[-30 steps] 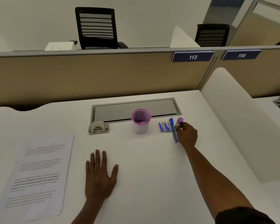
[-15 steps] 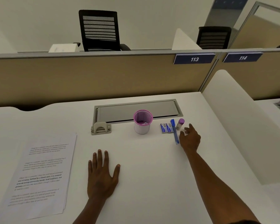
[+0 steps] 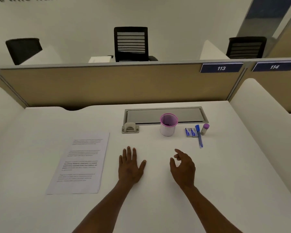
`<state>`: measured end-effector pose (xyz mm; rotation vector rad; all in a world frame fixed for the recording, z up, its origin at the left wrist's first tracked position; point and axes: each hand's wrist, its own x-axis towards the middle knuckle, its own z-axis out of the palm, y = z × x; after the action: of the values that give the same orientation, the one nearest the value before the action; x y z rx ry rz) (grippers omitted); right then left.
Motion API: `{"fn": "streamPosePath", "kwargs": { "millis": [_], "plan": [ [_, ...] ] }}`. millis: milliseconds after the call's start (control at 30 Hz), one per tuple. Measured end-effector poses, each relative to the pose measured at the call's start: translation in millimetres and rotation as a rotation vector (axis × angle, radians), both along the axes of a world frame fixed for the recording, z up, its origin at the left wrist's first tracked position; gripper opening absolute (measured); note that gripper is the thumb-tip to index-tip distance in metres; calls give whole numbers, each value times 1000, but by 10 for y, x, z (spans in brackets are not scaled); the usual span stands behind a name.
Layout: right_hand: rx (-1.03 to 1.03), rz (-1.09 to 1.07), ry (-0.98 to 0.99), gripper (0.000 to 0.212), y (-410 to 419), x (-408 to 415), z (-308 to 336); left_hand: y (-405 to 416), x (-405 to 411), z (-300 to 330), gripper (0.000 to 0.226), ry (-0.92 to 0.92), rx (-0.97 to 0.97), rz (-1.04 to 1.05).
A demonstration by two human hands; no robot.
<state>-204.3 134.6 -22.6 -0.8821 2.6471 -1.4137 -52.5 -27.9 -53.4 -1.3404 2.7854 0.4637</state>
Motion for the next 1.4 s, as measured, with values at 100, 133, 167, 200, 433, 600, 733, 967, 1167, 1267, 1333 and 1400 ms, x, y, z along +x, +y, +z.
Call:
{"fn": "streamPosePath", "kwargs": {
  "millis": [100,133,167,200,433,600,733,967,1167,1267,1333,1400],
  "plan": [
    [-9,96,-11,46,32,353,-17,29,15,154,80,6,59,-53],
    [-17,131,-8,47,21,472,1,63,67,207,79,30,61,-59],
    [-22,142,-11,46,6,528,7,103,52,233,79,61,61,-73],
    [-26,159,-16,46,-32,605,36,152,94,254,78,88,50,-68],
    [-26,344,-88,46,-449,1172,231,286,782,293,69,266,17,125],
    [75,516,-108,47,-814,1569,232,45,1384,394,60,392,-32,317],
    [264,639,-120,53,-1126,1868,166,-276,1832,475,56,420,7,485],
    [555,659,-73,76,-1536,2204,83,-889,2426,453,64,236,140,636],
    [746,670,104,76,-1667,2396,22,-1069,2549,381,72,19,116,543],
    [768,663,205,66,-1661,2412,-26,-1075,2518,378,69,113,132,588],
    [784,660,220,66,-1664,2412,-37,-1085,2503,389,66,175,143,612],
    [794,657,229,66,-1682,2415,-36,-1123,2511,402,64,222,160,641]
  ]
}}
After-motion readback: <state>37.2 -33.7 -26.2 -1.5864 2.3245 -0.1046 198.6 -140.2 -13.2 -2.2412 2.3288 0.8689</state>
